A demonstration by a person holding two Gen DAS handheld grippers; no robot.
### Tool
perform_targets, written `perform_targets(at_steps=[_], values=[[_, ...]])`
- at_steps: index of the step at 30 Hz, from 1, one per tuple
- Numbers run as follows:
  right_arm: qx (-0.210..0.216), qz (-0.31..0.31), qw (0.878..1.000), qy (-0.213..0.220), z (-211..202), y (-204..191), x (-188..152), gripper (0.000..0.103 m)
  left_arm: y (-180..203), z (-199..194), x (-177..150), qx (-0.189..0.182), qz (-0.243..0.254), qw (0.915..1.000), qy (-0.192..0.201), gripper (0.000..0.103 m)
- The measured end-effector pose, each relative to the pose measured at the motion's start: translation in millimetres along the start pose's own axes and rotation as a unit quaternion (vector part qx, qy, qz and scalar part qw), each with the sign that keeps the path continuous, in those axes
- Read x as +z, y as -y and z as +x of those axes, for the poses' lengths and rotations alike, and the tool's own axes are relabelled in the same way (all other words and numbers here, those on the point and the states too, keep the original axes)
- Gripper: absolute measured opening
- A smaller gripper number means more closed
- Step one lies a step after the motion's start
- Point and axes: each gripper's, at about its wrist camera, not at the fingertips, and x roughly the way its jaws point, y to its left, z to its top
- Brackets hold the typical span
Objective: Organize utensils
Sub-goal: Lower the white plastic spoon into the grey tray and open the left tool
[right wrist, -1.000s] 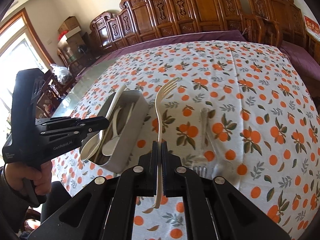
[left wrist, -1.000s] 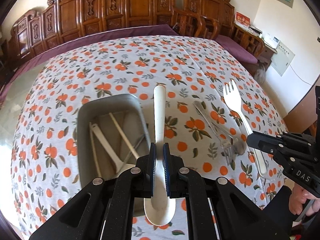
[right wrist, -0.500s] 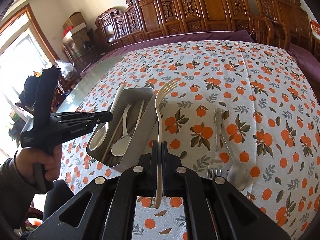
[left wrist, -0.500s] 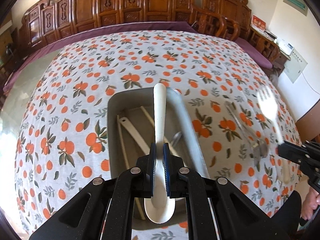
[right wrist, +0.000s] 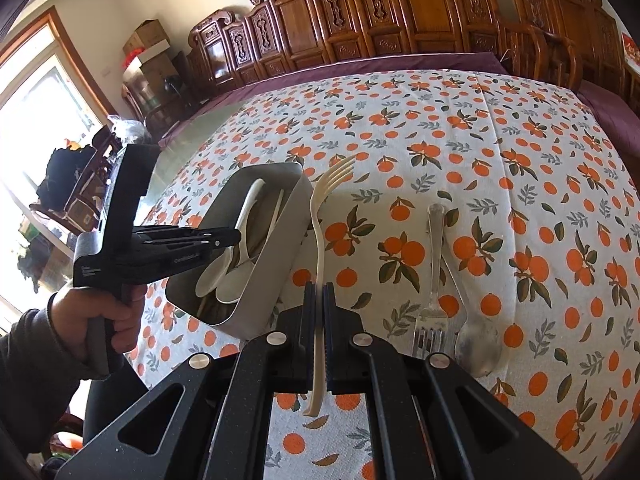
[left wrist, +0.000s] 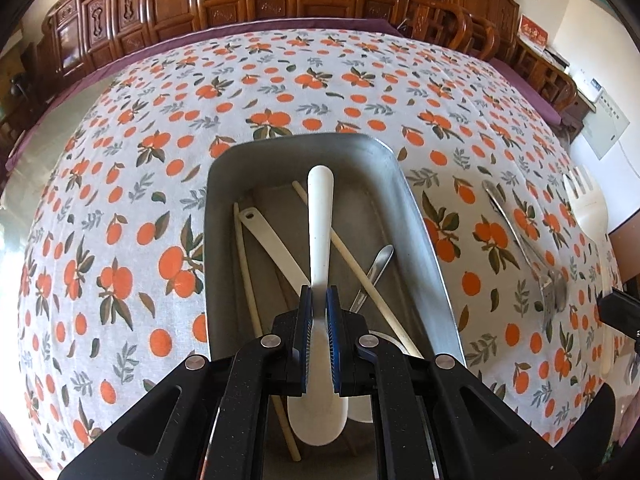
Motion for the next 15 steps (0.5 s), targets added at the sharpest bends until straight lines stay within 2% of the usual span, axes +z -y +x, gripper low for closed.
perform_targets(at_steps=[4,7,15], values=[[0.001,-0.001,1.0,-0.003,2,-1,-1,0.005,-2,-1,-1,0.003,-0.002,1.0,0.0,0.008],[0.001,-0.003,1.0,-0.005,3,-5,-1,0.005,-5,-9,-4,0.003,-0.004,1.0,0.007,0.021],[0.009,-0.015,1.0,-0.004,6,-23,3,0.005,-19,-47,-17,-0.001,-0.011,0.9992,0.039,0.025]])
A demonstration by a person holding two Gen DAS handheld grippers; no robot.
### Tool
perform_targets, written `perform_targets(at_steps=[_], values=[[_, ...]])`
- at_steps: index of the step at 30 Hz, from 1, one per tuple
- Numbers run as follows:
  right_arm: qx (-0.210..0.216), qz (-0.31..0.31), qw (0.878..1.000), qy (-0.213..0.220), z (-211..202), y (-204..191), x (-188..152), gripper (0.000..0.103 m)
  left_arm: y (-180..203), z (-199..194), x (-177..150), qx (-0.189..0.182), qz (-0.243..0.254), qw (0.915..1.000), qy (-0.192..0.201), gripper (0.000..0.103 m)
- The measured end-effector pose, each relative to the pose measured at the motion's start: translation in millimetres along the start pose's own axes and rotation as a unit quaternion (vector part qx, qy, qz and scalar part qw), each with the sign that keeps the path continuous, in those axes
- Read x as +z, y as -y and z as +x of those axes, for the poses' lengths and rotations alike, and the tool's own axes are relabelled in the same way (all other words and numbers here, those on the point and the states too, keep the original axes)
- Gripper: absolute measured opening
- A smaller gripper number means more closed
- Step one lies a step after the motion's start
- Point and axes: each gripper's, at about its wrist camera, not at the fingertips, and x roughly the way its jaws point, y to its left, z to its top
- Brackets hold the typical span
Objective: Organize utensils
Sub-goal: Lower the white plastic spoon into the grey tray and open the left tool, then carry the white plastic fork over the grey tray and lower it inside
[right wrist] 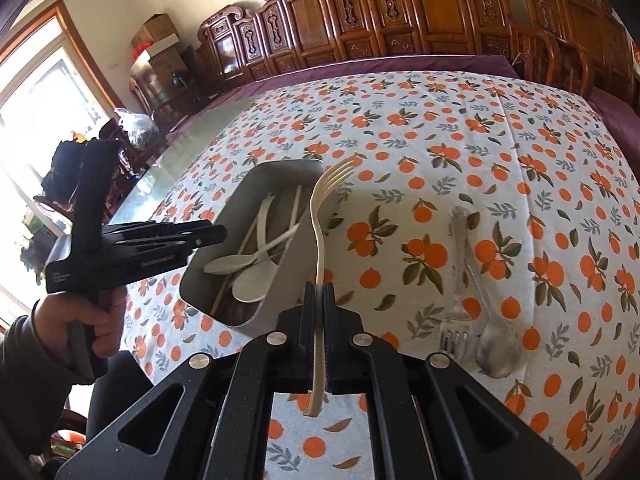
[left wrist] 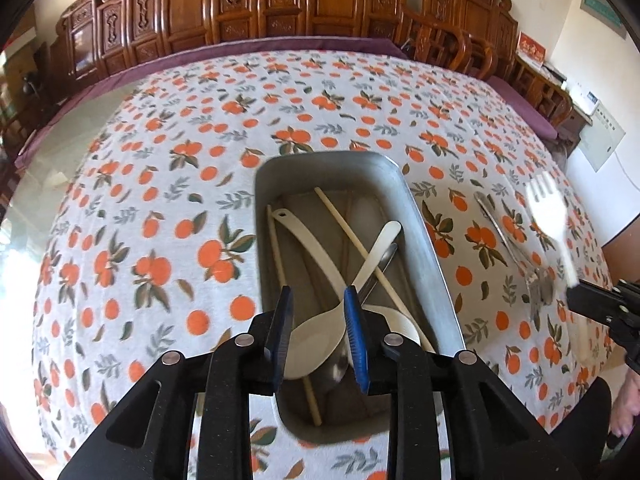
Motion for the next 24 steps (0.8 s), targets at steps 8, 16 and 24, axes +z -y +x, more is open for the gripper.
perform_targets(at_steps=[8,16,24], values=[[0.014,-0.008,1.0,-0.005,15,-21,9,0.005,-14,-34,-8,0.0,-0.005,0.9996,0.027,0.031],[0.026,-0.012,0.999,-0.018,40,-42,21,0.005,-29,-54,-16,-0.002,-0.013,0.9988,0.046,0.065],[0.029,-0.011,0.999,-0.039,77,-57,34,0.005,-48,-61,-24,0.002,-0.024,0.9983,0.053,0.079]])
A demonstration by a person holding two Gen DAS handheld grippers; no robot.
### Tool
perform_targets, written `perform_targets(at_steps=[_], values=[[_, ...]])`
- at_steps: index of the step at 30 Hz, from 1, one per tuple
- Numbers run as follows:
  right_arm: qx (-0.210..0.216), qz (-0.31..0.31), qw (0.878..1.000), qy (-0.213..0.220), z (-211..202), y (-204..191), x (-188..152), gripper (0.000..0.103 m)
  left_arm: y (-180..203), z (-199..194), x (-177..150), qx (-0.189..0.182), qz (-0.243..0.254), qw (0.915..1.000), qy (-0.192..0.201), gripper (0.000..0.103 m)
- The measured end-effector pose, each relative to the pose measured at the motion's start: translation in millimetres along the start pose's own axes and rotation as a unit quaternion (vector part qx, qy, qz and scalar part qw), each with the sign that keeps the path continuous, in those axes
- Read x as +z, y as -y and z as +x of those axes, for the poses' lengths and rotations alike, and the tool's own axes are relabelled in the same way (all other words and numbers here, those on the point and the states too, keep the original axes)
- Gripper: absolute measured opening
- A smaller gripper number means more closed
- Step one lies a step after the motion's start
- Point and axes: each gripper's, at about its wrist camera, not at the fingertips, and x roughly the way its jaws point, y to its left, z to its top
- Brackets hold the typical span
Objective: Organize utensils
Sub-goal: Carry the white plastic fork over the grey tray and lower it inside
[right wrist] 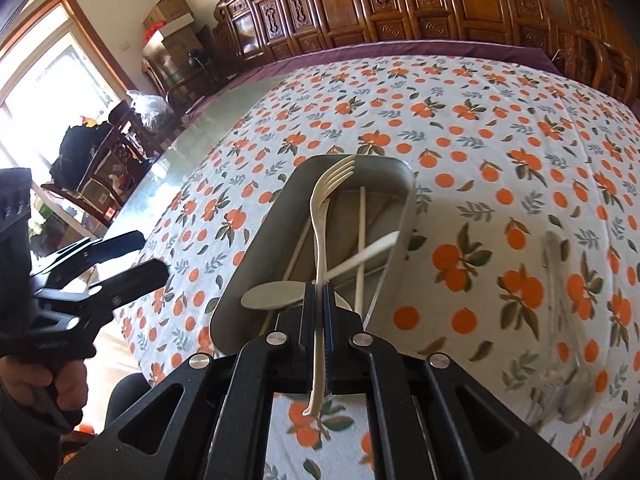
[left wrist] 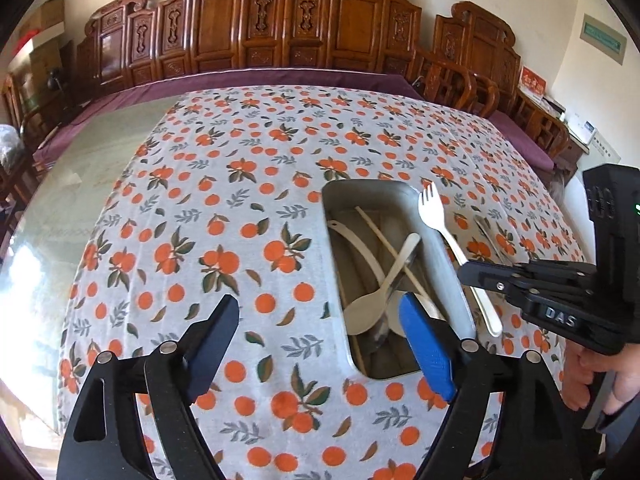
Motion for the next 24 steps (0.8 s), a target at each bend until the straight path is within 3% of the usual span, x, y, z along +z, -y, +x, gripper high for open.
perform_targets(at_steps=[13,24], values=[[-0.02,-0.002,0.999,-0.042,62,-7,26,0.005,-26,1,-5,0.012,-0.017,0.9998,-0.001,0.079],[-0.044,-0.002,0.997,-0.059,88,0,40,0.005,-30,1,-7,0.014,-0.019,0.9997,-0.004,0.079]])
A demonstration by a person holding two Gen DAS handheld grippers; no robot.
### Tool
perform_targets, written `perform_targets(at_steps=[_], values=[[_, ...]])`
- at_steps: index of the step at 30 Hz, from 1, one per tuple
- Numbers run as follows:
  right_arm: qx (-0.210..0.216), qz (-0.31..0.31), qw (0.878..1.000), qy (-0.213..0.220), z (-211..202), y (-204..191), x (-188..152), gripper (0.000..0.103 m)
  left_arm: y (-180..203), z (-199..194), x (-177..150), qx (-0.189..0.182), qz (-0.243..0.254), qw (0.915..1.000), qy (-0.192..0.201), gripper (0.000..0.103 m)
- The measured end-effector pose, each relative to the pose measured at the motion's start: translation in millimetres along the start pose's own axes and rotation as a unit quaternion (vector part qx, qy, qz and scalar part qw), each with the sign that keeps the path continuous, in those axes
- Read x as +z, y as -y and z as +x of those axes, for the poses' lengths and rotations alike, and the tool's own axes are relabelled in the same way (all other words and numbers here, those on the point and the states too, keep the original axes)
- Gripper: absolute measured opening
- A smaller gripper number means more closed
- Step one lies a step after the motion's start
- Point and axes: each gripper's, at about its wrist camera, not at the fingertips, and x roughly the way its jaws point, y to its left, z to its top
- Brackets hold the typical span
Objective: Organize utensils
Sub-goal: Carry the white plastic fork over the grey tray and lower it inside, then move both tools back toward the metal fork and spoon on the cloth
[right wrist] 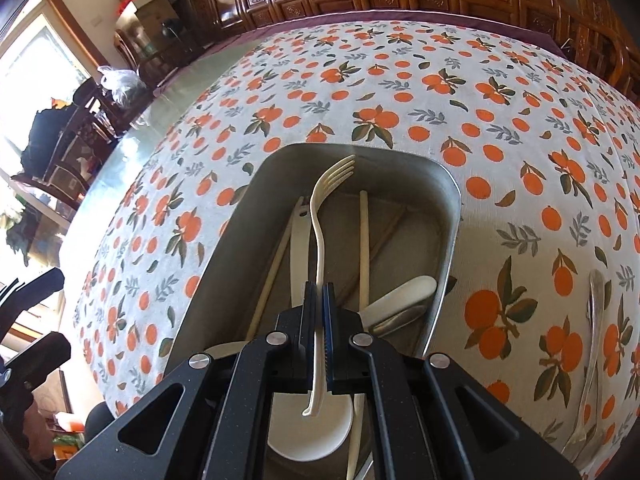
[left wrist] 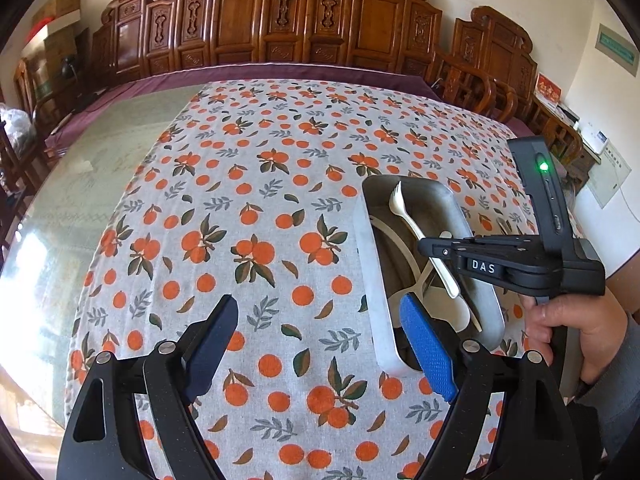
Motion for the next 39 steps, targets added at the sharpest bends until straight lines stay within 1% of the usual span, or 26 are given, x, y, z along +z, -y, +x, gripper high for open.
perform_targets(at_steps=[3,7,11,16,21,27,31,35,39], values=[[-0.01,-0.007,1.0,-0.003,3,-2,0,0.005,-1,-1,-1,0.001,0.0,1.0,0.0,0.079],[0.001,-0.006,1.0,-0.003,2,-4,1,0.005,-2,0,-1,0.001,0.0,1.0,0.0,0.079],[0.001,-0.014,1.0,0.0,-3,-8,-2,0.007,-2,-1,0,0.001,0.001,1.0,0.001,0.079],[0.002,-0.029,0.999,0.017,-21,-12,-8,0.007,3,-2,2,-0.001,0.002,1.0,0.003,0.079],[0.004,-0.028,0.999,0.037,-43,-7,-17,0.007,12,-2,2,-0.003,0.004,1.0,0.006,0.079],[0.002,-0.02,0.998,0.061,-75,12,-36,0.007,28,-3,4,-0.01,0.008,0.9999,0.011,0.079],[-0.005,-0.008,0.997,0.079,-102,36,-53,0.007,43,-4,5,-0.015,0.015,0.9997,0.014,0.079],[-0.02,0.003,0.996,0.091,-121,61,-66,0.007,61,-4,7,-0.022,0.023,0.9993,0.016,0.079],[-0.044,0.005,0.994,0.098,-135,83,-73,0.007,81,-1,9,-0.029,0.032,0.9989,0.017,0.079]])
